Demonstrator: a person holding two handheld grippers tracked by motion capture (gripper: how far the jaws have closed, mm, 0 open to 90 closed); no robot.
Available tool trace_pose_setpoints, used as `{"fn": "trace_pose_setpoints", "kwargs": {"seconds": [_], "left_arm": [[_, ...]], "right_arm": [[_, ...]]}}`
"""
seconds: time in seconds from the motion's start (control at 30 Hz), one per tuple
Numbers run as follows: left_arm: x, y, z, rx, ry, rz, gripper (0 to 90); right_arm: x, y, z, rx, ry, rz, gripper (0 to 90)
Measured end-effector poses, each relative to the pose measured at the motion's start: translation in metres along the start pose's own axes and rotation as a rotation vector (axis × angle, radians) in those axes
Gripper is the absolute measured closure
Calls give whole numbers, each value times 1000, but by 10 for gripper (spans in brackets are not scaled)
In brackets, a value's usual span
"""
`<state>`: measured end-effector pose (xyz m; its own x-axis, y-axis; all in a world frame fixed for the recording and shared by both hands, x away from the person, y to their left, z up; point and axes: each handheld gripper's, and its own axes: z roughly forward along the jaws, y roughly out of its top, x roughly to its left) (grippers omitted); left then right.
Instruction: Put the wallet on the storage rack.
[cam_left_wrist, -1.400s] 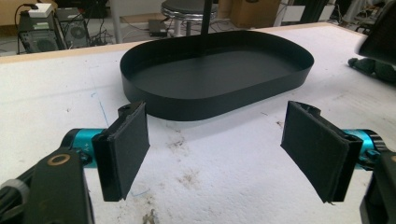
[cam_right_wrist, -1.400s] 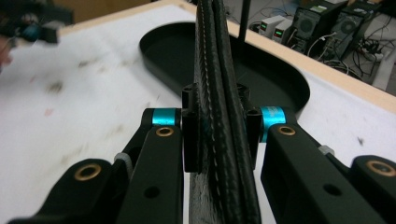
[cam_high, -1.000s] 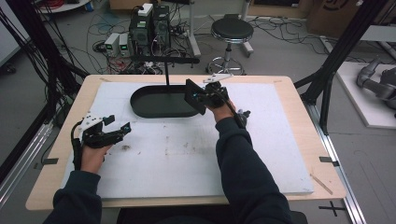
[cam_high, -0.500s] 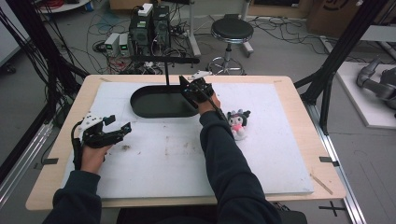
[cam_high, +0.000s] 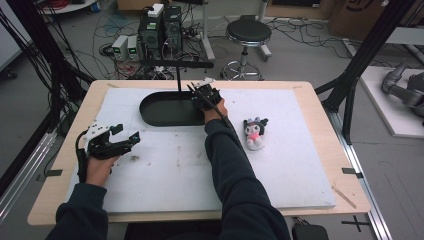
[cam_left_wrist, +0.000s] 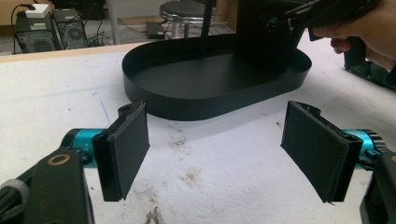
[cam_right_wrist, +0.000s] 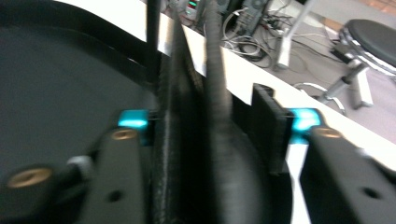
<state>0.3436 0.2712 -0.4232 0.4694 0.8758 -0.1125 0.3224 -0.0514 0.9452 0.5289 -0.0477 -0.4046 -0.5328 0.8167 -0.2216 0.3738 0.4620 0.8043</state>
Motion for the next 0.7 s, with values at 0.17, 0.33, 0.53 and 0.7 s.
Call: {"fn": "trace_pose_setpoints", "kwargs": {"seconds": [0.17,0.33,0.53,0.7], "left_arm": [[0,0,-2,1,6,4,232],[-1,0,-2,3,6,8,234],[-1,0,0,5,0,12,235],[0,-1,-1,2,5,5,235]], "right_arm": [[10,10,-19,-41,101,-24,566],[17,14,-25,-22,70,-103,786],[30,11,-9,-65,20,-32,744],[34,11,-1,-76,85,23,502]]}}
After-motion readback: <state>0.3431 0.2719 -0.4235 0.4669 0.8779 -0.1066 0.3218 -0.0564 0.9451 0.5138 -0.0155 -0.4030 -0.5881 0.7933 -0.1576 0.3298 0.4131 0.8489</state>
